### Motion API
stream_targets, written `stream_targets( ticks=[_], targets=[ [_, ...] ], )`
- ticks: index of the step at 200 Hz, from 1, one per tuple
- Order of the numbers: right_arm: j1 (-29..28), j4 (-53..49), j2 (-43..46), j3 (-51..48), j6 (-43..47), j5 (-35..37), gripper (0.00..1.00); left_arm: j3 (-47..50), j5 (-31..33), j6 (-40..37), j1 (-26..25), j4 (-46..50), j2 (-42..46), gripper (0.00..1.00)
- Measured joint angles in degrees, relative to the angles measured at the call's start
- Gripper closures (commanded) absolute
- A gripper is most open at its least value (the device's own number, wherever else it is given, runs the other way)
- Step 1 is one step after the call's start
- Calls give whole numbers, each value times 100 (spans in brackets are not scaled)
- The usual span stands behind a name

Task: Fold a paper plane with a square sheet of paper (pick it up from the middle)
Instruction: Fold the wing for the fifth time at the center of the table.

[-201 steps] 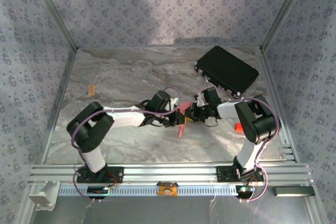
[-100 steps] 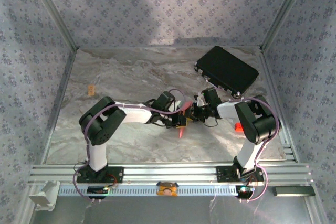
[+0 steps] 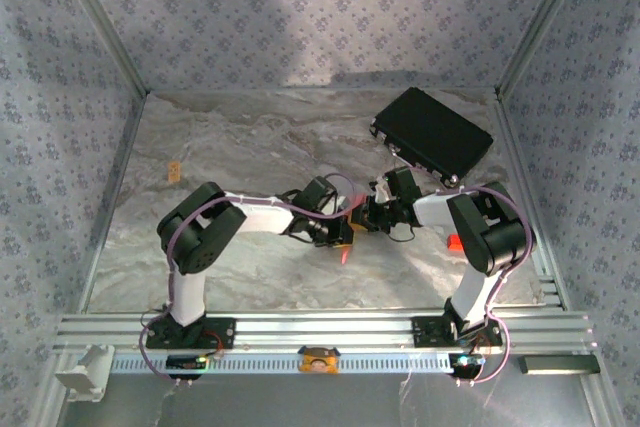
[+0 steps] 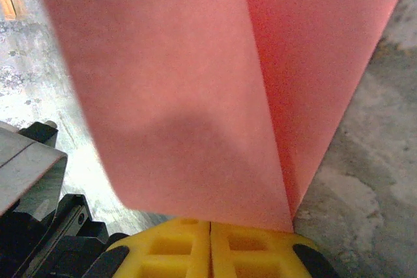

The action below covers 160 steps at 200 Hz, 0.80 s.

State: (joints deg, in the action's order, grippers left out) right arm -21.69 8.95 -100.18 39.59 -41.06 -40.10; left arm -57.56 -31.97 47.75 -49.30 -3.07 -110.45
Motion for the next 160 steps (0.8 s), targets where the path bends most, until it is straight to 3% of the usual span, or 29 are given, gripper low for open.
stream_targets(
  ticks=[71, 160],
  targets=[
    [2, -20, 0, 9, 0, 2, 90, 4, 334, -146, -138, 138, 90, 91],
    [2, -20, 0, 9, 0, 2, 90, 684, 457, -168, -264, 138, 640, 89]
  ],
)
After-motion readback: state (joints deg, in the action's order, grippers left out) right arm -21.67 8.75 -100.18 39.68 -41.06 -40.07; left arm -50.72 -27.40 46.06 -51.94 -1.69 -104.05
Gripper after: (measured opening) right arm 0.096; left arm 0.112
